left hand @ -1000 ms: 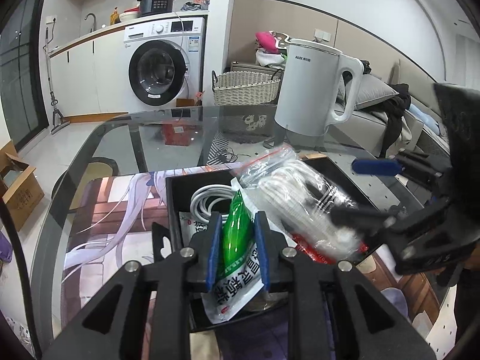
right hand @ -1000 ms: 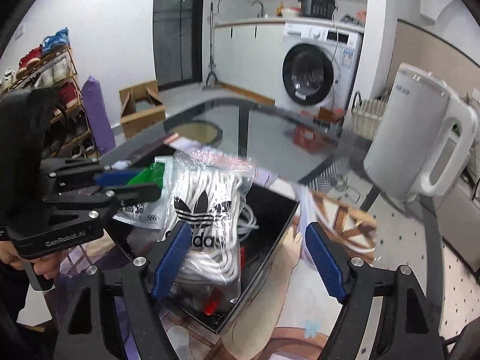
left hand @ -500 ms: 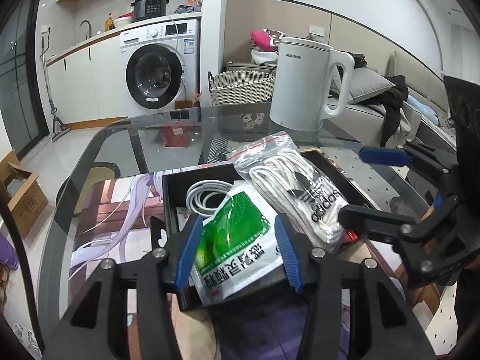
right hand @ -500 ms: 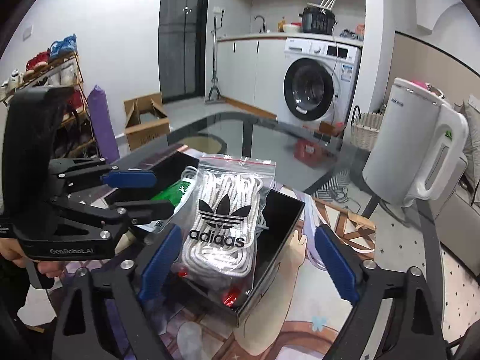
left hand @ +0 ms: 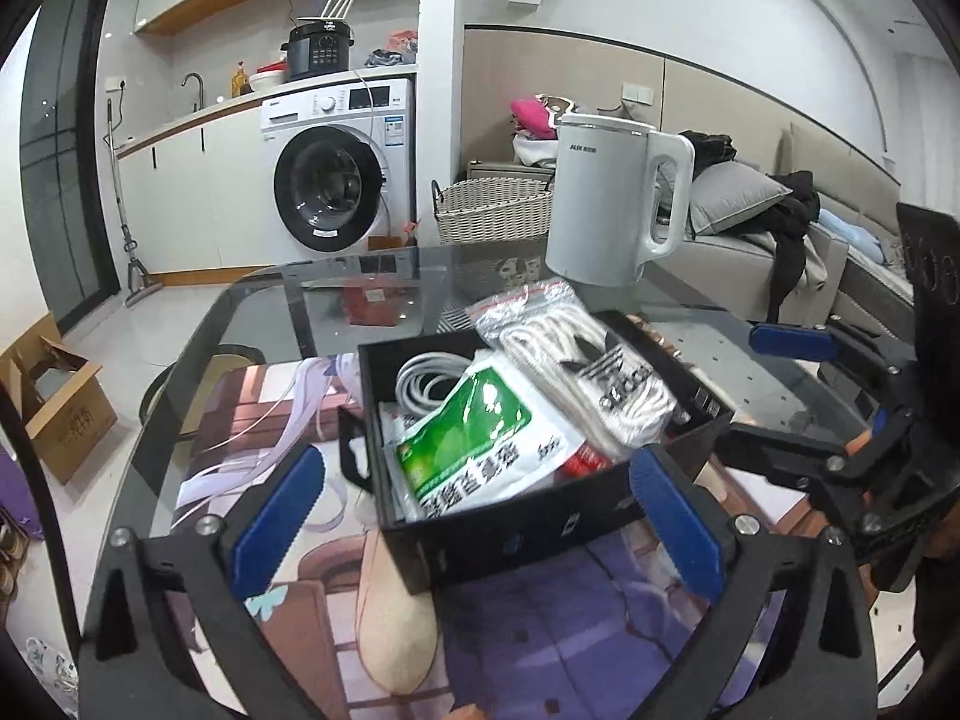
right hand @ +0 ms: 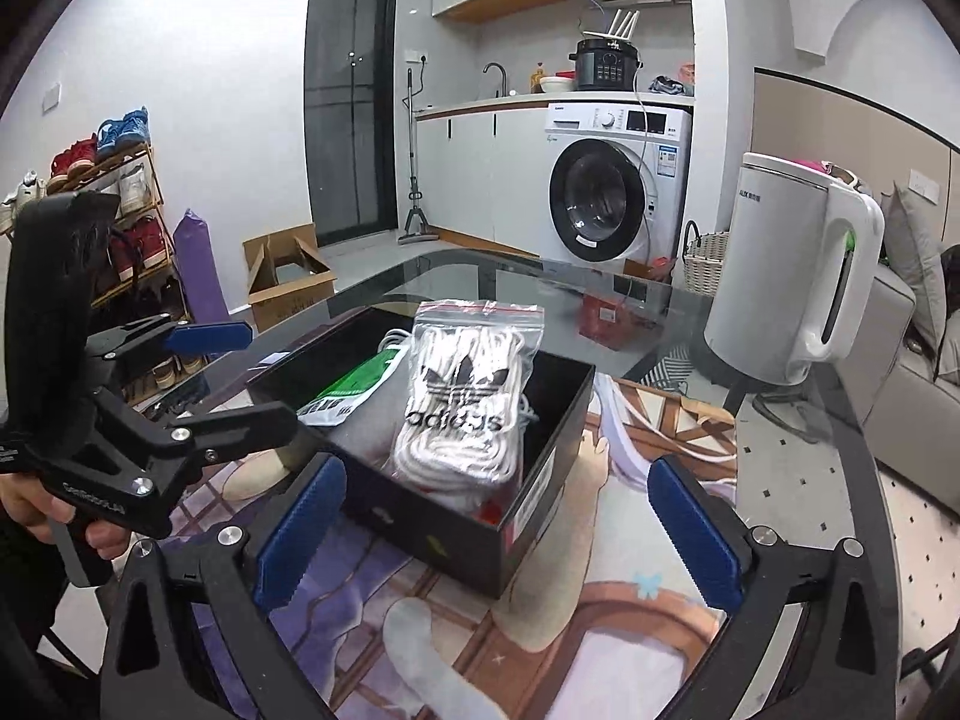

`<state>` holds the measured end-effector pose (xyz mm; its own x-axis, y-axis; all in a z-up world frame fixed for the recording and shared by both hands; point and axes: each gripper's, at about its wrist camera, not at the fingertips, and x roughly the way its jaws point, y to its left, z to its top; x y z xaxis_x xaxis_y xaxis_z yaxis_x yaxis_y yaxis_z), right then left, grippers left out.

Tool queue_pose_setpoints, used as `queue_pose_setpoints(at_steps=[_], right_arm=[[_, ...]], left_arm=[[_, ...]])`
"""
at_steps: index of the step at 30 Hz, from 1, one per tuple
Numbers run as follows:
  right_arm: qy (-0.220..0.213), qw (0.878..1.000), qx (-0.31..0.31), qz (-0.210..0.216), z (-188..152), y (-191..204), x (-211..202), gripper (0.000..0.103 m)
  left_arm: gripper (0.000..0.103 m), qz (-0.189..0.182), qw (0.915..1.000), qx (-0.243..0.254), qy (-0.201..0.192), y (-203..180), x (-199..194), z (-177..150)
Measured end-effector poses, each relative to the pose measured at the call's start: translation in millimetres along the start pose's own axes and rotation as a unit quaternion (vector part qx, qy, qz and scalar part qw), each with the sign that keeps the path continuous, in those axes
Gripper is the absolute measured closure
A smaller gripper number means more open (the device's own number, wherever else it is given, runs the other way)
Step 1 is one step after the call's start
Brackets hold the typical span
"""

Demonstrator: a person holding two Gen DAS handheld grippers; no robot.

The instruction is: Organize soft objects

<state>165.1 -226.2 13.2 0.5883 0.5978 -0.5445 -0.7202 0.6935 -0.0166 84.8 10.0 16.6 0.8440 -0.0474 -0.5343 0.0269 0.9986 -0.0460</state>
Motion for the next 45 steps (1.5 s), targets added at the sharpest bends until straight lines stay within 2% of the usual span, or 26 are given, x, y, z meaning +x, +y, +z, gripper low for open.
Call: queue_pose_setpoints(at_steps=[8,20,25,31,34,45], right_arm=[[-0.023,1.0,-0.001,-0.007,-11.0,9.9,-7.9,0.001],[-0.038,0.999,-0.004,-0.014,-17.0,16.7,-11.6,0.001],[-0.038,0.999,-0.004,-0.014,-17.3,16.8,-12.2,0.001],[-0.034,0.999,-0.005,-0.015,-16.0,15.9,-9.9,0.001],[-0.034,0.999,-0.004,-0.014,-15.9,16.0,-9.4,0.001],[-0.033,0.999,-0.004,-0.013,-15.6,14.3,-9.0,0.001]], left_arm=[[0.0,0.008,0.9998,-0.003,-0.02,0.4,-9.3,-10.0],[0.0,0.028,0.9989,-0.028,-0.023,9.0,-4.7,-20.7],[0.0,0.02,0.9993,-0.025,-0.019,5.7,-2.6,-24.0],[0.0,0.019,0.9982,-0.02,-0.053,5.1,-18.3,-17.6],[0.0,0.018,0.9977,-0.034,-0.056,10.6,-19.6,-15.8],[0.0,0.031,0.9975,-0.036,-0.053,15.1,-14.9,-16.2]])
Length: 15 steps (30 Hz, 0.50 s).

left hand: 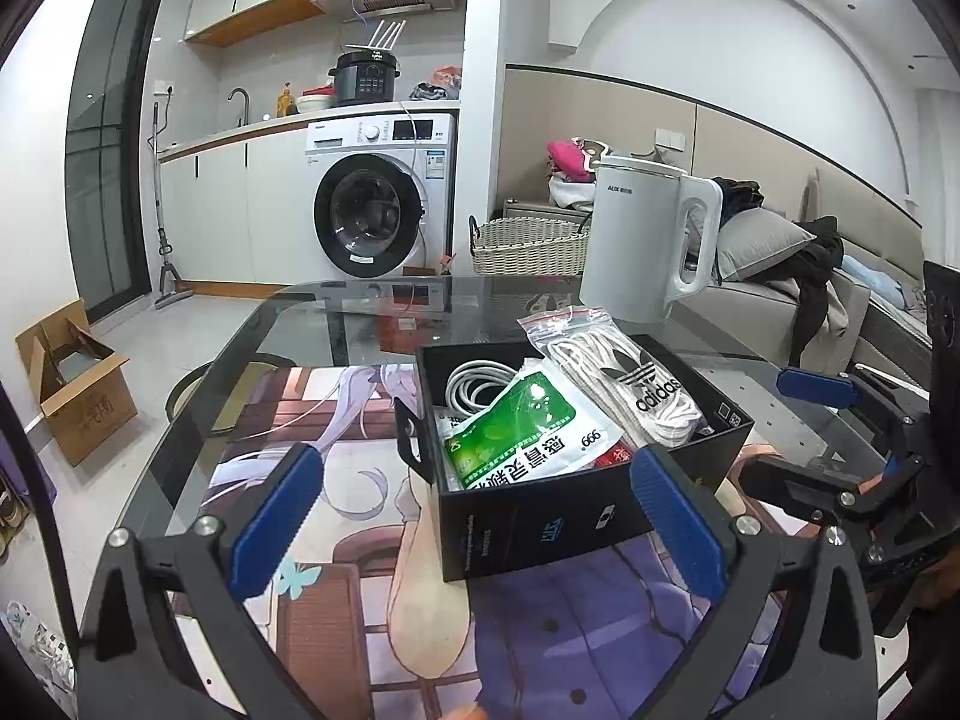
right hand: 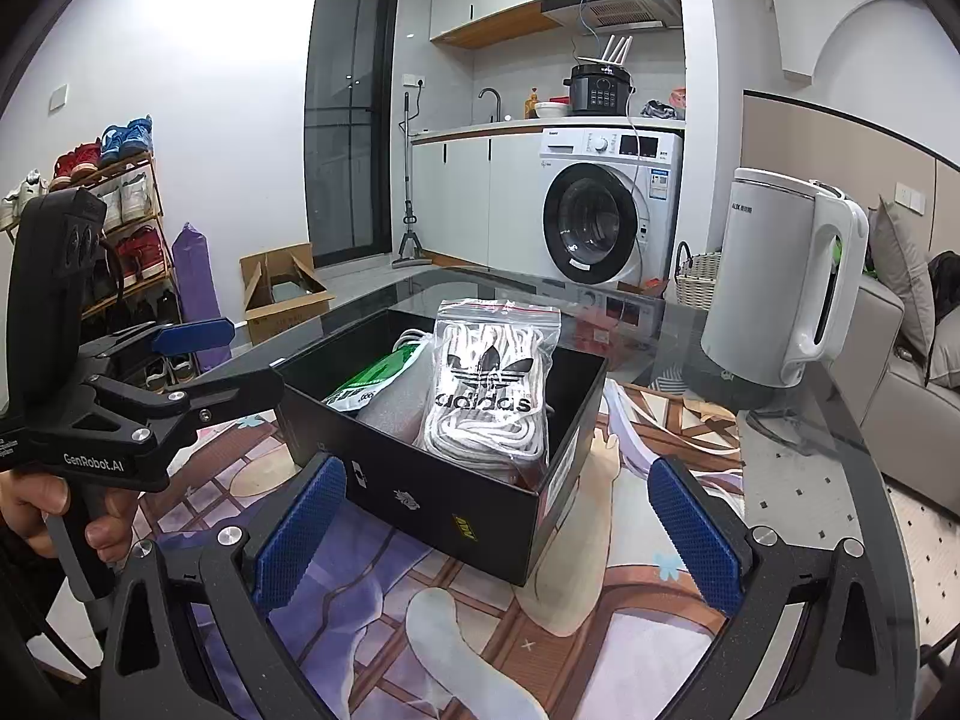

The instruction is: Organize soft objects

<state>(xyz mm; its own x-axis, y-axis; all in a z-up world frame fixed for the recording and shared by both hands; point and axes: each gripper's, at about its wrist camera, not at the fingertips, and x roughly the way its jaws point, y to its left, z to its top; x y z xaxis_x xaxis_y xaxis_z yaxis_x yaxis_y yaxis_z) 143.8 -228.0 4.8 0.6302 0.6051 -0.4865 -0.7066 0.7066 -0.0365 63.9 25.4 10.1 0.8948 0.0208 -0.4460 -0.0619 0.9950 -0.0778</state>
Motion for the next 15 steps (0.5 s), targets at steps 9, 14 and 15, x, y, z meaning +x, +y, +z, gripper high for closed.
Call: queue_pose_setpoints(at_steps=[9,14,15], right_arm=[[-0.001,1.0,-0.001,0.0,0.1,0.1,0.3,0.001],[0.0,1.0,0.0,0.0,0.1,0.1,0.7,0.001],[0.0,1.0,0.0,0.0,0.1,0.2,0.6,0.001]], left_arm=[[0.0,0.009,0.9999,-0.002,-0.003,-1.2,0.0,-1.7],[0.0,0.016,0.9998,-0.005,-0.006,0.8,0.5,-2.0],[0.0,0.017,0.9998,-0.006,-0.006,1.0,0.6,-2.1]])
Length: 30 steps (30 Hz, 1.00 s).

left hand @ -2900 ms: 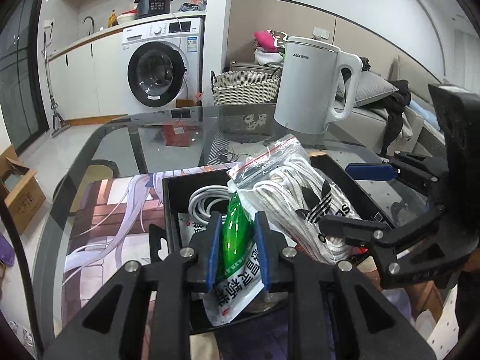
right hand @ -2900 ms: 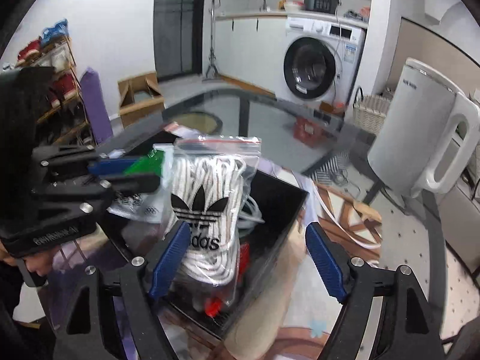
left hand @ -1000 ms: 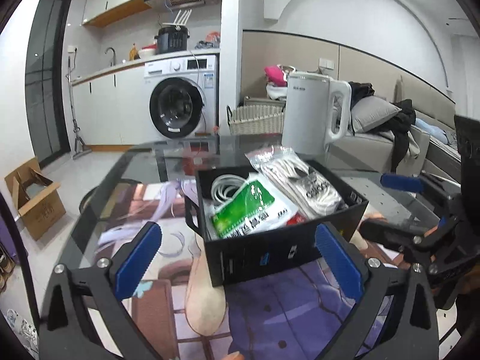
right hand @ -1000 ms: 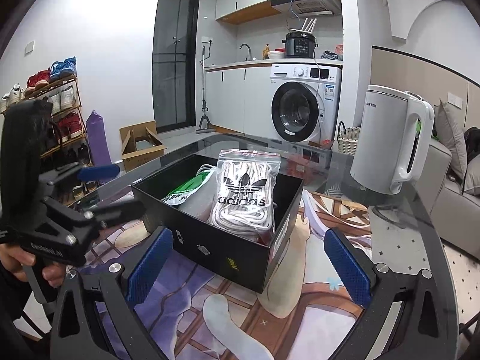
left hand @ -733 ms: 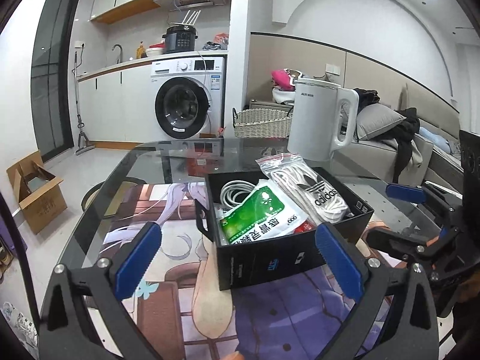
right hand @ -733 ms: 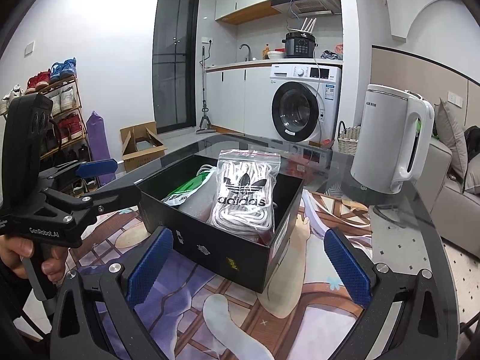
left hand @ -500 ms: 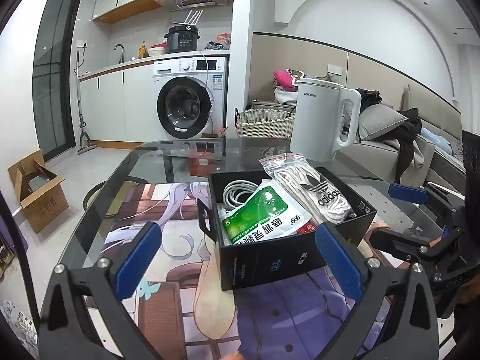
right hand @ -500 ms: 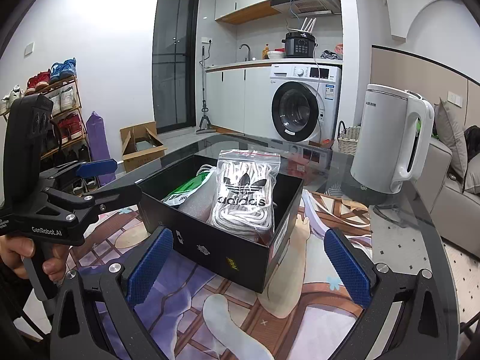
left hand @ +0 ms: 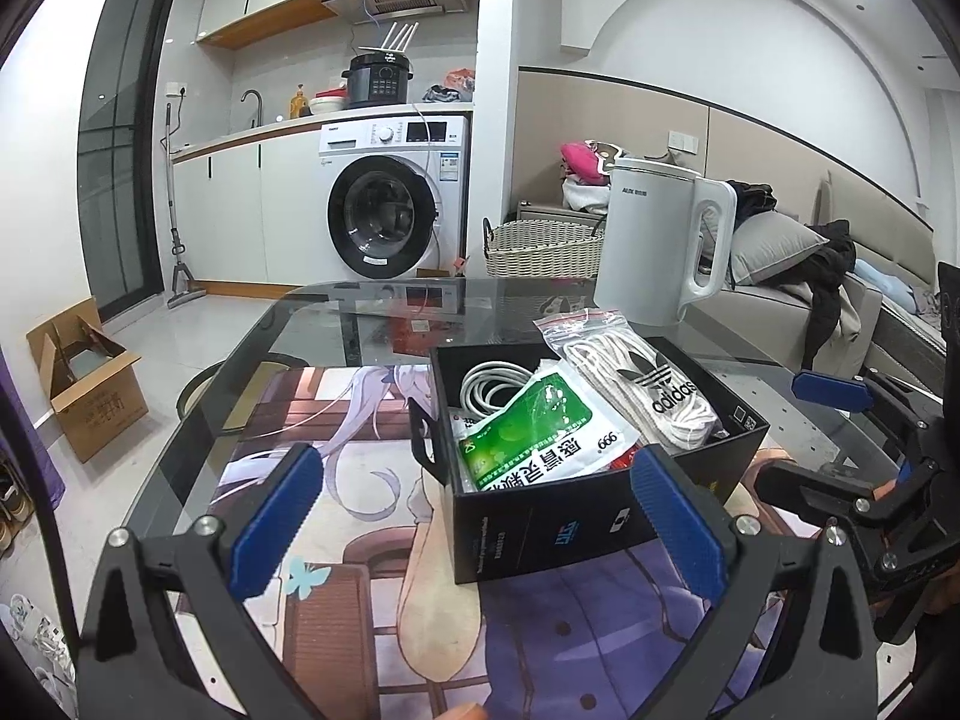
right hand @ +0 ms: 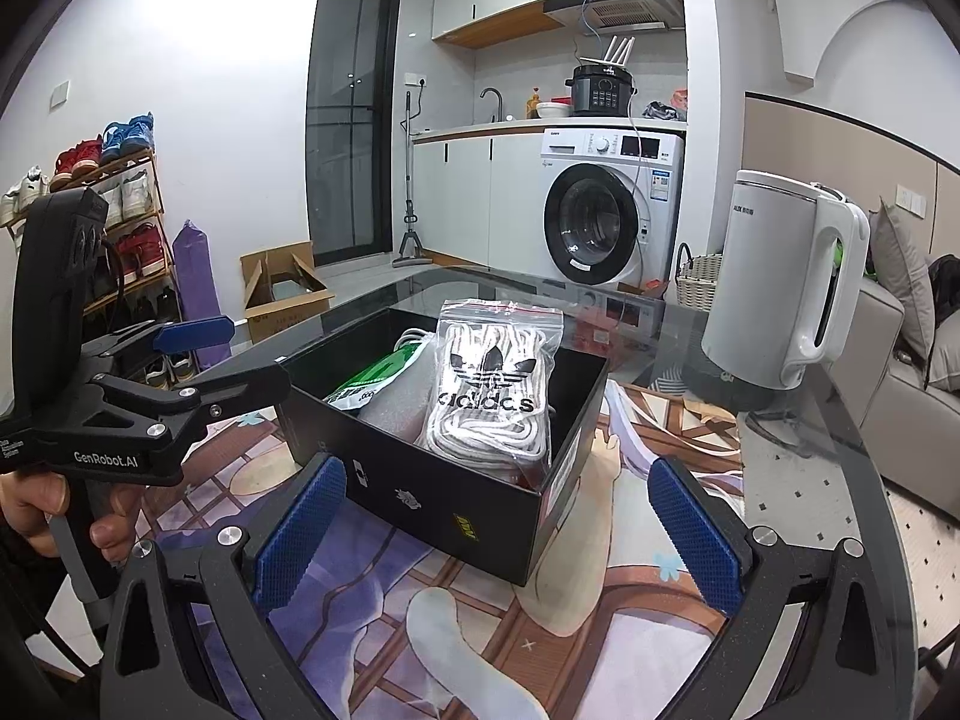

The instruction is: Organize soft objects

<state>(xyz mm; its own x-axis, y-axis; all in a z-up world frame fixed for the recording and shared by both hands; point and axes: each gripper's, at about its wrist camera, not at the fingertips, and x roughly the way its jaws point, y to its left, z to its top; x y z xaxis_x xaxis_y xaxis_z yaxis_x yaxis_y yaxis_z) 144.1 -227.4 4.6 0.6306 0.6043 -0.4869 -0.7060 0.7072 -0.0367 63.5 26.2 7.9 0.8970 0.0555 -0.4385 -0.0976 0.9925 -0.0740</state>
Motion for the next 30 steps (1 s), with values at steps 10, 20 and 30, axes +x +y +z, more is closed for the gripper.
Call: queue_pose_setpoints(at_steps=[10,20,30], right_arm=[[0.0,1.0,-0.001,0.0,0.0,0.0,0.0,0.001],[-0.001,1.0,-0.001,0.0,-0.3,0.7,-0.8,0.001],[-0.001,1.0,-0.001,0.0,-0.4,0.6,-0.7,0.001]], left_arm=[[0.0,-0.007,1.0,0.003,0.004,-0.9,1.4,-0.9],[0.0,-0.007,0.9999,0.01,0.003,-3.6,0.9,-1.1],[0.0,-0.008,0.9998,0.018,0.003,-7.0,0.8,-1.3]])
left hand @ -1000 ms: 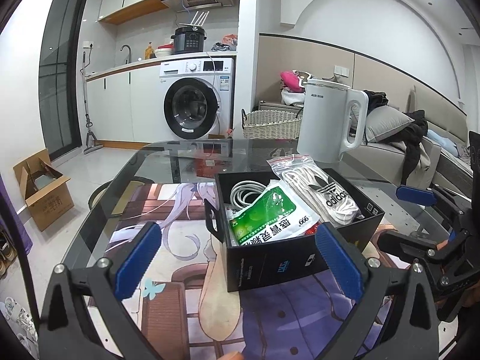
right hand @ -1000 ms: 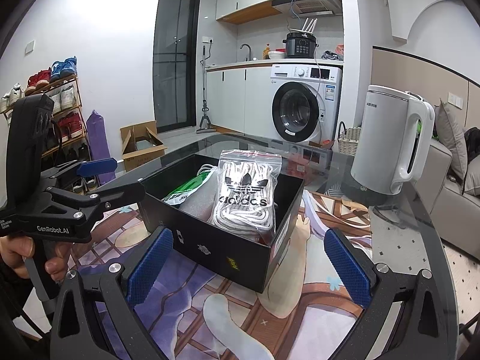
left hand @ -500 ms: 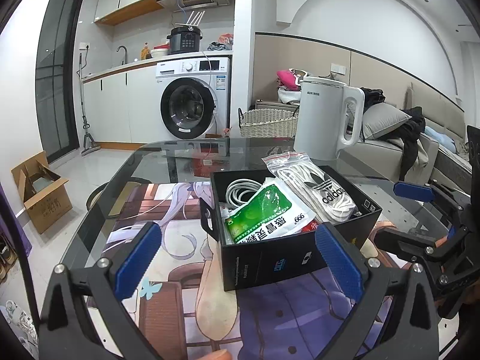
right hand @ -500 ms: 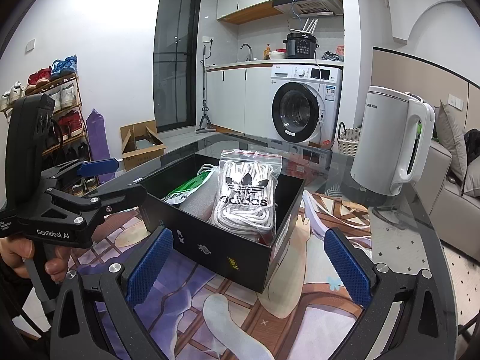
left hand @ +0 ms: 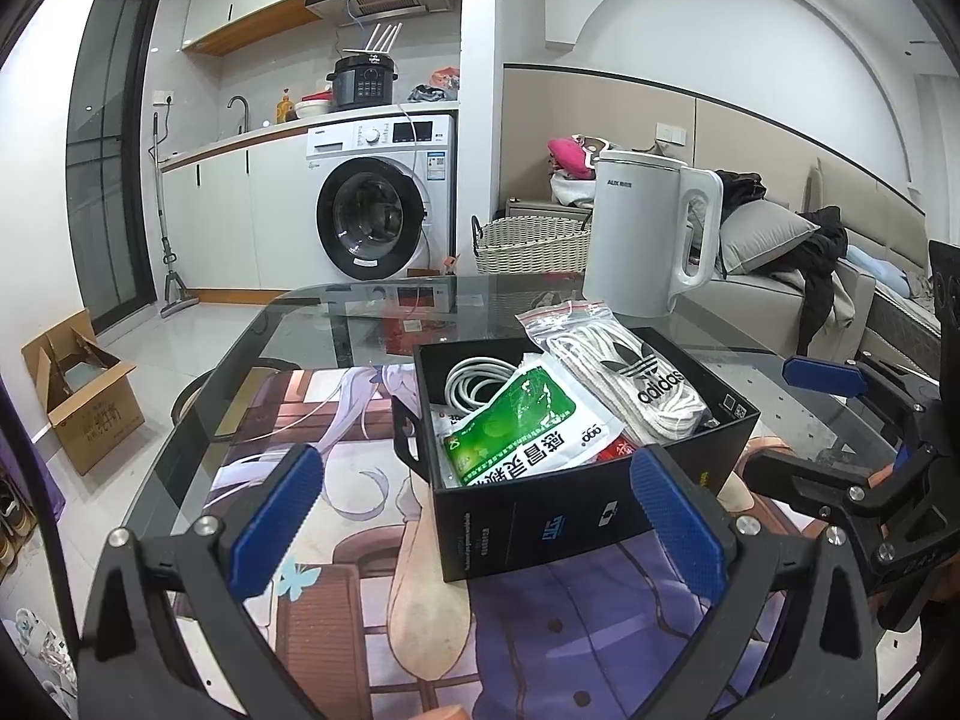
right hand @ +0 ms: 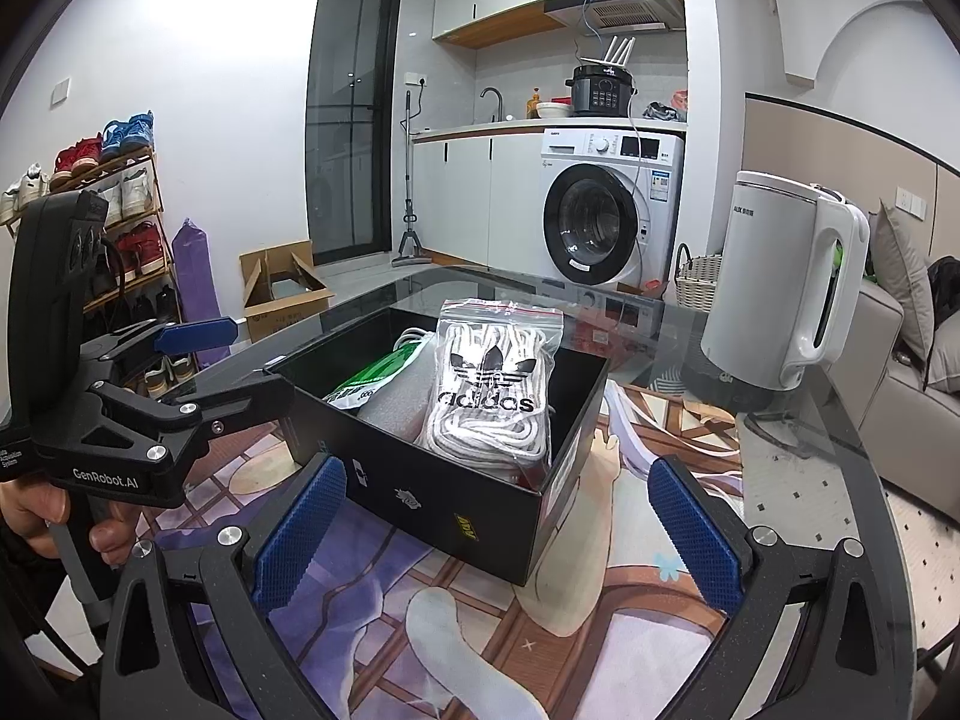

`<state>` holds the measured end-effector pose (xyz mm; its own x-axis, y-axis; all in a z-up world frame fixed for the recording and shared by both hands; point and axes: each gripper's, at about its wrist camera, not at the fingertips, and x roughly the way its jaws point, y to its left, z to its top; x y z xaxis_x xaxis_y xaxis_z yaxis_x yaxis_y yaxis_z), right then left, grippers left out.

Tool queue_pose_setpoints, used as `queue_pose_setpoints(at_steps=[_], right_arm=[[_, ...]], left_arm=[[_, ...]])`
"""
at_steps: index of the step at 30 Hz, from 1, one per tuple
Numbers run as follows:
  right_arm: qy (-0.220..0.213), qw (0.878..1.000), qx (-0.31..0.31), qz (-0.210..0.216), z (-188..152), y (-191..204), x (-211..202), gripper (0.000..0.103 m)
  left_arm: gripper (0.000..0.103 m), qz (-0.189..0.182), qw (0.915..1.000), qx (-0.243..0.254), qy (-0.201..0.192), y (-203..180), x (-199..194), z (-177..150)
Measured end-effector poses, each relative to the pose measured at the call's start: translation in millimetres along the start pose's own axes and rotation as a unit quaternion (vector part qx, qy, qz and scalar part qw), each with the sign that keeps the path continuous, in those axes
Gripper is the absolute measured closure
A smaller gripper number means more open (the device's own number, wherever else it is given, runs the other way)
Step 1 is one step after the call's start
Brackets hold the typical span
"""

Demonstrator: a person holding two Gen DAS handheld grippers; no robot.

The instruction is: Organize soft objects

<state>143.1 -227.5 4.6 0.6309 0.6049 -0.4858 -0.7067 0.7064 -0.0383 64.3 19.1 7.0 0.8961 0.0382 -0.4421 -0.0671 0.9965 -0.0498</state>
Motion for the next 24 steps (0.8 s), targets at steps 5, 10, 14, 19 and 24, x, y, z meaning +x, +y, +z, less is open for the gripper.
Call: queue_pose_setpoints(at_steps=[5,10,14,19,24], right_arm=[[0.0,1.0,0.0,0.0,0.0,0.1,0.0,0.001],[0.0,1.0,0.0,0.0,0.1,0.1,0.3,0.001],[0.0,1.0,0.0,0.0,0.0,0.2,0.3,0.001],[0.0,1.0,0.0,0.0,0.0,0.3,0.1,0.001],[0.0,1.0,0.0,0.0,0.0,0.4,0.3,0.001]], left_arm=[[0.0,-0.001,1.0,0.001,0.0,-0.5,0.0,0.0],[0.0,-0.003,1.0,0.001,-0.001,-1.4,-0.2,-0.2],[0.0,-0.005,1.0,0.002,-0.002,-1.7,-0.7,-0.6],[0.0,-0.006,1.0,0.003,-0.002,-1.8,-0.9,-0.9],[0.0,-0.006,1.0,0.002,-0.002,-1.8,-0.8,-0.5]])
